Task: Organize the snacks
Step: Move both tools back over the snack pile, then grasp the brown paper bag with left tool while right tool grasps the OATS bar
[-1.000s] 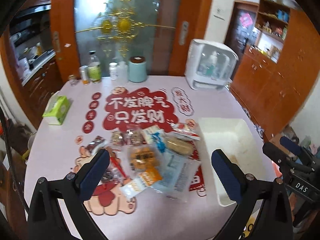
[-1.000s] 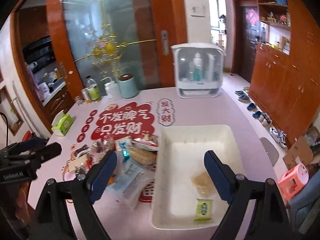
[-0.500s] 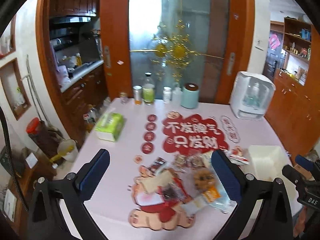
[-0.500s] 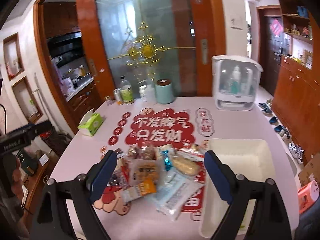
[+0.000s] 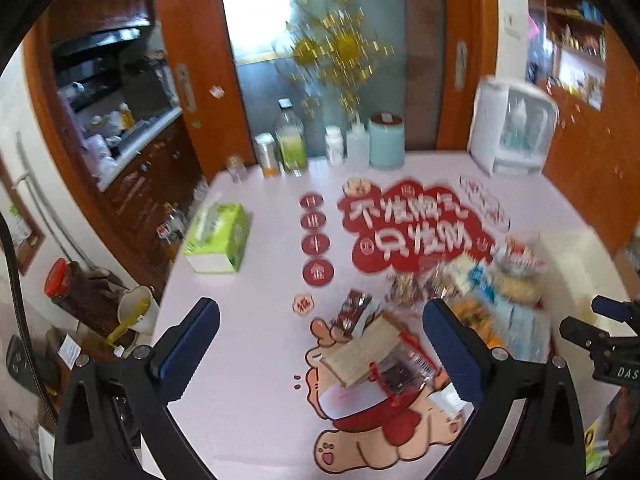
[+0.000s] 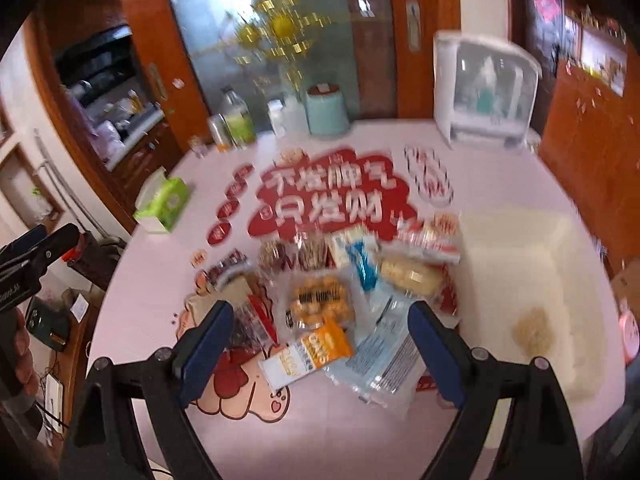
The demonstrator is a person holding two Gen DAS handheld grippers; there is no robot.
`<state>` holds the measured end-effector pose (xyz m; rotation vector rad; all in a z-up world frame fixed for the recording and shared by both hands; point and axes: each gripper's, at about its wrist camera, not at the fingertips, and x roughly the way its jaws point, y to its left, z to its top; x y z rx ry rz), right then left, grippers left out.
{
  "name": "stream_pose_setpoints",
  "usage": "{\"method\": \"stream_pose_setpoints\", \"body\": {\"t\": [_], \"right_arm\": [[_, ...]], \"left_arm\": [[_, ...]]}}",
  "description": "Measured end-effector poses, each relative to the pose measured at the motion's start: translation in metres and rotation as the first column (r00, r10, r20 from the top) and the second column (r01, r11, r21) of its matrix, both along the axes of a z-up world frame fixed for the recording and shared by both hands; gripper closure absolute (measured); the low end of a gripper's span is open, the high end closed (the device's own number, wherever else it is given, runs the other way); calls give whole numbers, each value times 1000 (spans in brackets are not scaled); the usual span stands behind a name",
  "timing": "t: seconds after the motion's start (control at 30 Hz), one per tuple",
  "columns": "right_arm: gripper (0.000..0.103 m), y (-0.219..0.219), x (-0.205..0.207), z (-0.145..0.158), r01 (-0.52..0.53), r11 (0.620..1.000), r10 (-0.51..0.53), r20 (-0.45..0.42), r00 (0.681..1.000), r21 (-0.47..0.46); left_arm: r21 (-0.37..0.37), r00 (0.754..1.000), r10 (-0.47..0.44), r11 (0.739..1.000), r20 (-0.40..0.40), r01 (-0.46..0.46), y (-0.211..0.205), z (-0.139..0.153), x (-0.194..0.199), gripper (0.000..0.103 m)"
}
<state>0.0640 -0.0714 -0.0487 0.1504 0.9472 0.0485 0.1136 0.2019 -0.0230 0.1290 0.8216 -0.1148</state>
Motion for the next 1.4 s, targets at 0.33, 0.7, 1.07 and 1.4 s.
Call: {"method": "stream_pose_setpoints", "body": {"t": [0.33,0.7,1.07,1.4], "right_arm": [[26,19,26,-110,158,984,-125,-318,940,82],[39,24,45,-167,253,963,-185,-457,870,91],[50,31,51,-175,221,972,-162,-444,881,84],[76,36,48,-157,167,982,-124,-357,926,90]], "left_arm": [[66,950,-159,981,-269,183,0,-121,53,5],[53,852,-263,946,-452,320,-19,-205,75,6],[17,797,-299,932,-524,361,-42,-237,93,5],[2,803,-323,927,-501,374,-65,-226,91,43]]}}
